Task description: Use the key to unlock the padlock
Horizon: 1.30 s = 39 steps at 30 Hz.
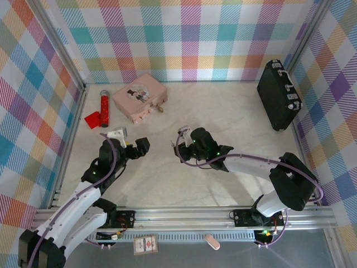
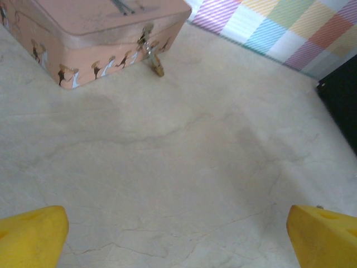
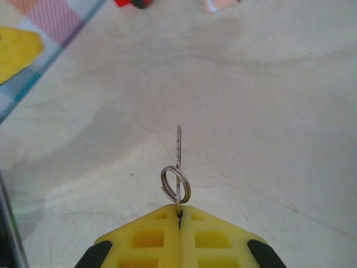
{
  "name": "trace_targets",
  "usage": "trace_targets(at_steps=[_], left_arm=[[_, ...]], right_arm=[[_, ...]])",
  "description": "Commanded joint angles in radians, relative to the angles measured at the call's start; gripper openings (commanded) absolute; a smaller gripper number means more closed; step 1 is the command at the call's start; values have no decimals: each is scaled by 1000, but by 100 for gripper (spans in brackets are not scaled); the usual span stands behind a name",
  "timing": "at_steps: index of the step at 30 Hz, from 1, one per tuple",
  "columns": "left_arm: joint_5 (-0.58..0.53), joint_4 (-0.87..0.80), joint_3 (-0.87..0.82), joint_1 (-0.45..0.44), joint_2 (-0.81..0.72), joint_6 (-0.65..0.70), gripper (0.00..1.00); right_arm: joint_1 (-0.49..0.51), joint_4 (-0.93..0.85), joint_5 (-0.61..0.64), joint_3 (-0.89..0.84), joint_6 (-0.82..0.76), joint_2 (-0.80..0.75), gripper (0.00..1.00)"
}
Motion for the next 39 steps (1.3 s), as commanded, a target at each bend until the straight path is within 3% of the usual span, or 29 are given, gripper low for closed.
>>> trace_targets(at_steps=[1,5,10,13,16,19,30,39], left_arm=[[20,47,-17,-10,-26,-13,100],[83,70,-8,-10,9,-11,98],[186,120,-2,-11,57,-13,88],[226,137,-1,-10,73,-21,82],[241,136,9,-10,97,-29,78],[250,136,18,-10,120,-36,73],[364,202,37,-2,238,-95,55],[396,196,44,33,263,-112,41]], right_arm=[[15,211,-106,-21,-81,27,0],[25,273,-142,-17,-96,64,0],[42,314,-143,-7,-148,78,0],[77,252,-14,22,-214,93,0],[124,141,225,82,-278,130,0],[155,147,347,84,-324,153,0],[264,269,491,100,-507,222,0],[278,328,556,88,-520,241,0]])
